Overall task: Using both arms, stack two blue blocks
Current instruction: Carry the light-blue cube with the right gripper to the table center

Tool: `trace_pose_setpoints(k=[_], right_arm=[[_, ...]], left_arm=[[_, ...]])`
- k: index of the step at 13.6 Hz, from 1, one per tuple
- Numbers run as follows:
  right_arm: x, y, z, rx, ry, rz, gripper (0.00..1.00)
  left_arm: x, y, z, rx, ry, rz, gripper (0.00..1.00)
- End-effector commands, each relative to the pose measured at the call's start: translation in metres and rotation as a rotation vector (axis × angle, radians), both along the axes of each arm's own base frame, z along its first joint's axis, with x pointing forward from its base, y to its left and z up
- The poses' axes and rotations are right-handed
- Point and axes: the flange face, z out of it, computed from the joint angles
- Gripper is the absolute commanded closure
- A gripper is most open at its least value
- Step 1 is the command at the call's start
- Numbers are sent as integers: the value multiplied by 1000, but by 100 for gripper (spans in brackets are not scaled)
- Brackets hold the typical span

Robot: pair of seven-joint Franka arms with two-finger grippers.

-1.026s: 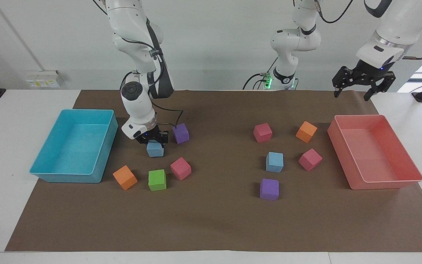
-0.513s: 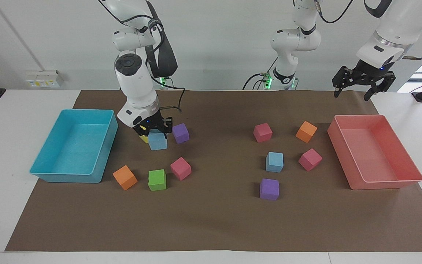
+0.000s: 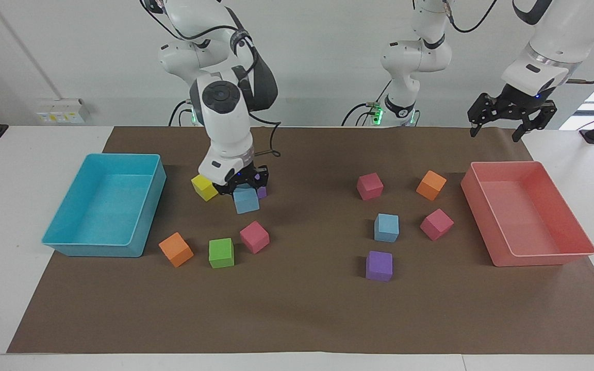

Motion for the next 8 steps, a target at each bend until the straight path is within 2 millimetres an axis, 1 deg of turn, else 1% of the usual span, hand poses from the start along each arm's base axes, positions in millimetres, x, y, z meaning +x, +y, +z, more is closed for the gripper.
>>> trace_pose_setpoints(k=[1, 3, 5, 7, 8], right_arm=[[7, 60, -24, 4, 3, -91, 100], [5, 83, -40, 9, -4, -101, 100], [-8, 111, -54, 10, -7, -89, 100], [-15, 132, -64, 29, -34, -97, 100], [-14, 135, -65, 45, -53, -96, 100]], left_arm=[[-6, 4, 2, -4, 7, -1, 0], [-6, 4, 2, -5, 5, -1, 0], [-6, 4, 2, -5, 5, -1, 0], [-7, 4, 3, -5, 5, -1, 0], [-6, 4, 2, -5, 5, -1, 0]])
